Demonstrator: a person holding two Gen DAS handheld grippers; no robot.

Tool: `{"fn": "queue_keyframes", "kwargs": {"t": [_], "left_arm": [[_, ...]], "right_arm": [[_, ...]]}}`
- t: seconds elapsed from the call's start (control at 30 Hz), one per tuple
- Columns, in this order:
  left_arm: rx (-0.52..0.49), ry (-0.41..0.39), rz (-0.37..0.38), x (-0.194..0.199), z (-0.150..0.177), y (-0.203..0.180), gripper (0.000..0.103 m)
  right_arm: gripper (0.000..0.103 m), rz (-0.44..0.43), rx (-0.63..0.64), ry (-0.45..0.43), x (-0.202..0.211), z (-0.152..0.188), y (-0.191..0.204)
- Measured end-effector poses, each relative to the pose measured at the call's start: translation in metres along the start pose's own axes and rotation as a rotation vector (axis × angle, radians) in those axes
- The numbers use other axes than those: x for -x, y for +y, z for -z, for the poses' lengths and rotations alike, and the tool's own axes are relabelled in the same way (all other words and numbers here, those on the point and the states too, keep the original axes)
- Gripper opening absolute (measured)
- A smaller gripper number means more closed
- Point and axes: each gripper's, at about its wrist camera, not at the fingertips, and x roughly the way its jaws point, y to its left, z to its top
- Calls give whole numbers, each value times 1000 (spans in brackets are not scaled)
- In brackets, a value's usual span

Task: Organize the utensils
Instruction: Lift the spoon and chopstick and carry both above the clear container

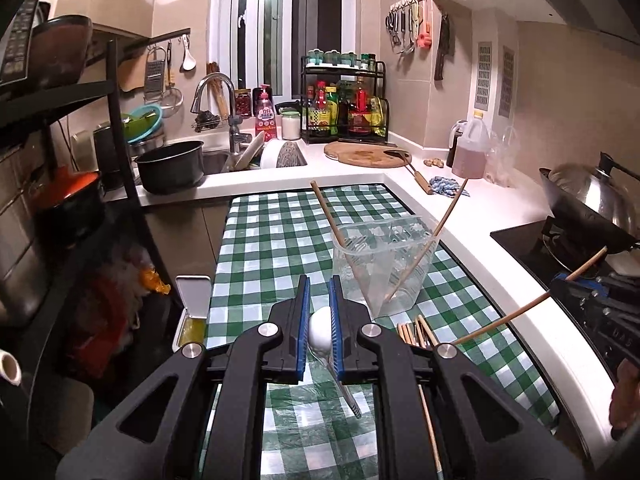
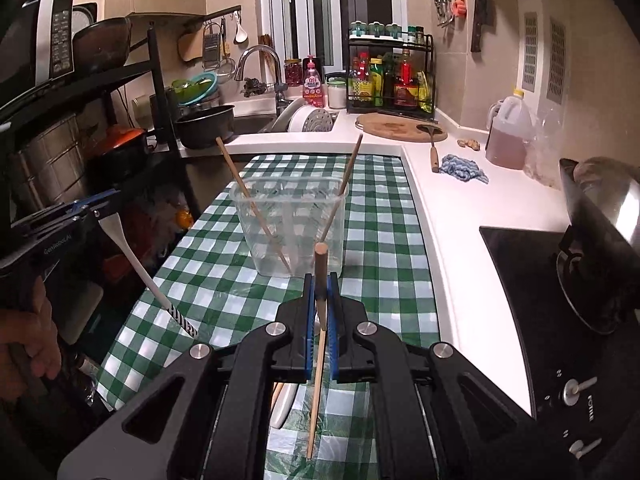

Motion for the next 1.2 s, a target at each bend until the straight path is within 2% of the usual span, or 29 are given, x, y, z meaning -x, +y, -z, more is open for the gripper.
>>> {"fn": "queue_keyframes", "kwargs": {"t": [0.37, 0.63, 0.73, 0.97, 1.2], "left_arm": [[1, -7, 14, -7, -49, 12, 10], [-3, -46, 39, -16, -103, 15, 10], [7, -69, 50, -21, -123, 14, 10], [20, -109, 70, -42, -155, 4, 10], [-42, -63, 66, -93, -149, -19, 10]], "right_arm": [[6, -60, 3, -90, 30, -66, 3], [6, -74, 36, -133, 27, -114, 10], [6, -72, 40, -141, 20, -128, 9], [6, -84, 0, -99, -18, -141, 1], [6, -81, -22, -57, -60, -133, -4]]}}
